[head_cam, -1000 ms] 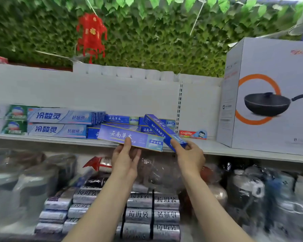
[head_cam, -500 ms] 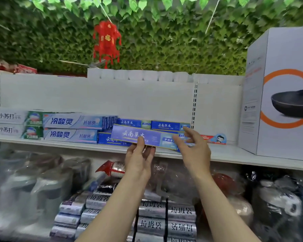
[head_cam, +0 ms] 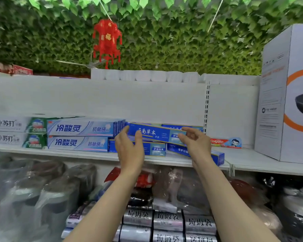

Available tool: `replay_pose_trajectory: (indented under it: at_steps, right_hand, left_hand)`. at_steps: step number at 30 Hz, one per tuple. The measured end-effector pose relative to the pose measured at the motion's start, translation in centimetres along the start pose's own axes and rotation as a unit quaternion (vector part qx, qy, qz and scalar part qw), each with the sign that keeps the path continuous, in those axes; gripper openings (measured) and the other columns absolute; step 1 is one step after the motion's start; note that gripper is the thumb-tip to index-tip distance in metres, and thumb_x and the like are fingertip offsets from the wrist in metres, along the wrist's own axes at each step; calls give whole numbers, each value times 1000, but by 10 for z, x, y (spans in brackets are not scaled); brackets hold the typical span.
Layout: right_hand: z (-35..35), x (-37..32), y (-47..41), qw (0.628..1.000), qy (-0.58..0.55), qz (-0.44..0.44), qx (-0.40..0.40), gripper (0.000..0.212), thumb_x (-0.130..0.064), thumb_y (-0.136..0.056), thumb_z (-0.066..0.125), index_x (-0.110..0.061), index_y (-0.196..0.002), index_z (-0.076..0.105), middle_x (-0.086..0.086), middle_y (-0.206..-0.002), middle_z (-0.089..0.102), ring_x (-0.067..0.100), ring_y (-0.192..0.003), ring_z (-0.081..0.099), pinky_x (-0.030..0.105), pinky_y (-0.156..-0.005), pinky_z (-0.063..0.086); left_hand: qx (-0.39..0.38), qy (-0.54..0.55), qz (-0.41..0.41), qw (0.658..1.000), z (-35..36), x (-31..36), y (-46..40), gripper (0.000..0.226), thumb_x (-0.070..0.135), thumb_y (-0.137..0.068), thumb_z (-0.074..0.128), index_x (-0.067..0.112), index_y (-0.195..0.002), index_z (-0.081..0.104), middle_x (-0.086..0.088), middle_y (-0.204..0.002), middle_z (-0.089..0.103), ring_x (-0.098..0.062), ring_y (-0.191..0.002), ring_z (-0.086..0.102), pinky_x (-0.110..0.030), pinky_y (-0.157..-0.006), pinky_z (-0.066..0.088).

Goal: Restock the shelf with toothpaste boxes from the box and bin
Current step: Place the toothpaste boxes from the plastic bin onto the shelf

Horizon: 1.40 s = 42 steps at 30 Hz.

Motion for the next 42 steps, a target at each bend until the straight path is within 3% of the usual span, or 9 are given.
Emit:
replay_pose_trajectory:
  at_steps: [6,13,21,25,30,34,36,38,42]
  right_hand:
    - [33,18,-20,999,33,26,-24,31,-9,-85,78,-21,-113,75,-4,-106,71,-7,-95,61,25,-89,52]
    - [51,29,-32,997,59,46,-14,48,-21,-90,76,-19,-135,60,-2,-122,63,14,-112,61,32,-97,49]
    - [37,8,-22,999,12,28,-15,57,-35,-91,73,-16,-141,54,0,-135,61,10,-115,59,20,-86,50]
    - [13,-13,-15,1000,-1,8,1,53,-37,-91,73,-17,-137,57,-1,-129,65,12,-116,63,29,-99,51]
    - [-38,-30,-4,998,-14,-15,53,38,-38,-89,75,-19,-121,67,-3,-110,73,7,-96,71,19,-77,57]
    - [-89,-33,13,981,82,-45,172,27,-39,-85,78,-22,-105,70,-8,-90,70,-6,-80,63,14,-77,50]
    - [-107,-24,19,965,153,-41,210,27,-44,-82,78,-26,-100,69,-6,-85,66,5,-83,63,26,-82,52]
    - [-116,-10,21,956,216,-1,198,30,-49,-81,76,-26,-99,68,0,-89,66,18,-90,64,37,-86,51]
    - [-119,8,26,951,265,69,145,36,-54,-88,67,-21,-102,72,-2,-99,68,17,-91,62,30,-77,45]
  left_hand:
    - [-104,-208,106,967,26,-7,-20,49,46,-104,29,23,-128,65,-4,-144,52,-24,-137,40,-48,-123,10]
    - [-137,-275,93,947,39,-10,-30,68,53,-100,9,21,-114,67,-2,-126,64,-24,-132,47,-51,-124,5]
    - [-137,-145,89,976,63,22,-26,56,52,-103,14,21,-89,58,-7,-107,66,-28,-109,55,-46,-107,34]
    - [-179,-30,80,980,91,48,0,49,51,-104,18,19,-100,55,1,-109,58,-18,-107,46,-38,-100,37]
    - [-228,49,84,969,120,66,42,49,46,-107,21,16,-109,60,4,-111,58,-14,-107,48,-30,-92,31]
    - [-285,19,55,957,143,64,68,63,52,-105,15,16,-125,63,-2,-127,62,-20,-119,50,-30,-92,31]
    - [-296,2,35,954,151,58,73,68,55,-104,12,17,-123,66,-3,-128,63,-22,-122,51,-30,-89,28]
    - [-312,-12,25,950,159,53,78,74,57,-102,9,14,-118,68,-6,-126,65,-26,-121,52,-34,-90,32]
    - [-313,-20,41,948,164,53,87,87,62,-96,3,12,-99,74,-11,-109,71,-30,-111,58,-42,-96,41]
Point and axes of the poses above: each hand's wrist, its own y-axis away from the middle knuckle, its own z-axis out of the palm, x = y × z, the point moved 7 cm from there along -y, towards the middle knuckle
